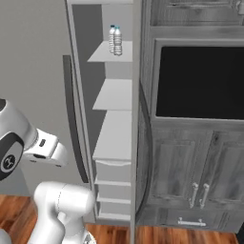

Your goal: Take the bottled waters from the counter and place them in the freezer to freeze. Close the freezer door after placing the bottles.

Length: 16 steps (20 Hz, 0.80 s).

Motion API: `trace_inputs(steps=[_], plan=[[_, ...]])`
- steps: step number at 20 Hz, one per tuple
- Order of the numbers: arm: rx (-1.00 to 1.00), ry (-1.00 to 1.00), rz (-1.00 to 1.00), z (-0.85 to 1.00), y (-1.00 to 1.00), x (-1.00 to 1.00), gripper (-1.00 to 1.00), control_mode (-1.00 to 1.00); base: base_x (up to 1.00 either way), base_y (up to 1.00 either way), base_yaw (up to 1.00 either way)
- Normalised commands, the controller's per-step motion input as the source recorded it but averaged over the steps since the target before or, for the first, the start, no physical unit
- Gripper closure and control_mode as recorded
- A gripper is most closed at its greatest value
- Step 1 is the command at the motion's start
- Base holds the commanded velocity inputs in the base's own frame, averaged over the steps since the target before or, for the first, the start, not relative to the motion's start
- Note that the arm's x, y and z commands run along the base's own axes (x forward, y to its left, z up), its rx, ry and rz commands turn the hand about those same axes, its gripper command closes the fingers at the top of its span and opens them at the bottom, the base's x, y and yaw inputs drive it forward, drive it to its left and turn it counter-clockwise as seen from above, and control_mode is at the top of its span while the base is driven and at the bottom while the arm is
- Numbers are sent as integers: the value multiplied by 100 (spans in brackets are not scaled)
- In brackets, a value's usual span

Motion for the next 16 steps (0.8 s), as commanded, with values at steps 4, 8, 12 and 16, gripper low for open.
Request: trace_inputs(steps=[4, 8, 12, 16], plan=[[0, 0, 0, 0, 0, 0, -100, 100, -29, 0, 12], [0, 0, 0, 0, 0, 0, -100, 100, -4, 0, 20], [0, 0, 0, 0, 0, 0, -100, 100, 0, -10, 17], [0, 0, 0, 0, 0, 0, -100, 100, 0, -38, 9]])
